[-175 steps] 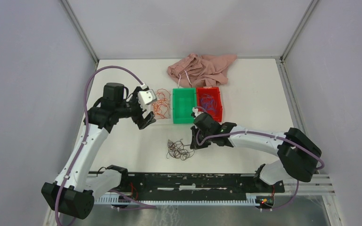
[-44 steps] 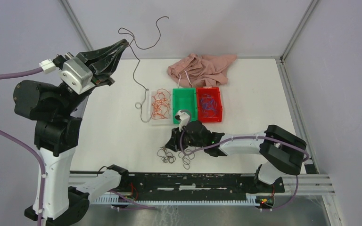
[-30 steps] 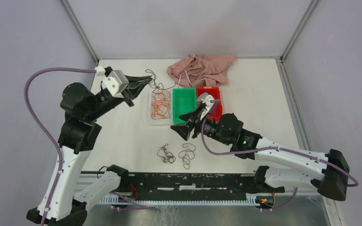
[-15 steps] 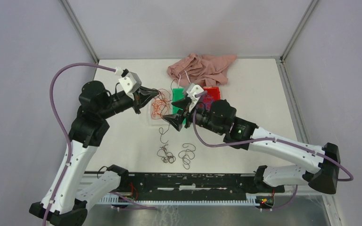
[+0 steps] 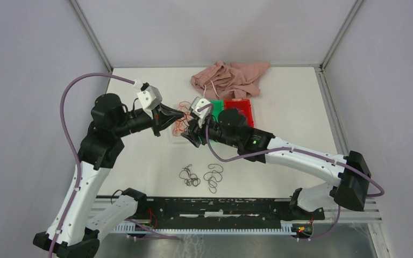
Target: Untangle the cables
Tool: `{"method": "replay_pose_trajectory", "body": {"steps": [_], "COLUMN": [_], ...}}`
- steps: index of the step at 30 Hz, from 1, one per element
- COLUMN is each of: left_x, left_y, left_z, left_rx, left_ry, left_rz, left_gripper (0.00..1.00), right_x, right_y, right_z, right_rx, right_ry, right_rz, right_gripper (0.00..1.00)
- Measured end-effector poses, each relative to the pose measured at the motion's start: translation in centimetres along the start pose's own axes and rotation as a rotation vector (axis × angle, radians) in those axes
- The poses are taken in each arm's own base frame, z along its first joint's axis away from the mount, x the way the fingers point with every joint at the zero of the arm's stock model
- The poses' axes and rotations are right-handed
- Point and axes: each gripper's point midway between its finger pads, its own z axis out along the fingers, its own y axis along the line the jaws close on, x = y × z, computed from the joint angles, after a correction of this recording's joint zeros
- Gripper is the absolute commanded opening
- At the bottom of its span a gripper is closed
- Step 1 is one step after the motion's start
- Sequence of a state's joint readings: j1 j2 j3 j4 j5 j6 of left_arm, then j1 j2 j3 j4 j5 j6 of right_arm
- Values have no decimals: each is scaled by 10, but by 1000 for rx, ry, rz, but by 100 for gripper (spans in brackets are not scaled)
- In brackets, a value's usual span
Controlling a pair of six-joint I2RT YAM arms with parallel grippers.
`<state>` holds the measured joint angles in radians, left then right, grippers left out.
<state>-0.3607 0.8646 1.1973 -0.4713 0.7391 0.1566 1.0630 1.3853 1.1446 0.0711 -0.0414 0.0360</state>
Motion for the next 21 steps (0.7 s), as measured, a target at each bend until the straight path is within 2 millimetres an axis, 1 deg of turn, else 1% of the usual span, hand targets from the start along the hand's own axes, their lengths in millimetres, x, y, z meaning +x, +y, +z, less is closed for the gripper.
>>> {"method": "replay_pose_trajectory", "body": {"steps": [3, 6, 8, 9, 10, 12, 13, 17, 19, 21], "left_x": [0, -4, -8, -9, -10, -10, -10, -3, 8, 16], "left_y": [-3, -6, -8, -10, -11, -13, -13, -8, 1, 10], "left_z": [0, 1, 1, 1, 1, 0, 1, 2, 4, 6], "left_rx": [9, 26, 34, 40, 46, 49, 49, 16, -24, -63], "left_ry": [1, -3, -8, -10, -12, -12, -11, 17, 61, 109], "left_rz": [-28, -65, -90, -103, -110, -132, -146, -184, -210, -229], "left_gripper": [3, 3, 3, 5, 12, 40, 52, 73, 82, 88], "right_x": [6, 6, 5, 4, 4, 2, 1, 0, 0, 5], "right_y": [-6, -11, -15, -18, -20, -25, -28, -45, -58, -76], "right_z": [3, 4, 4, 4, 4, 3, 2, -9, -15, -21], "right_rx": [23, 48, 71, 86, 98, 118, 127, 169, 194, 228], "right_ry": [13, 14, 11, 8, 5, -2, -4, -13, -9, 15], "right_rz": [0, -7, -13, -13, -12, -9, -6, 27, 59, 100], "right_gripper": [44, 25, 15, 11, 8, 2, 0, 0, 0, 0]}}
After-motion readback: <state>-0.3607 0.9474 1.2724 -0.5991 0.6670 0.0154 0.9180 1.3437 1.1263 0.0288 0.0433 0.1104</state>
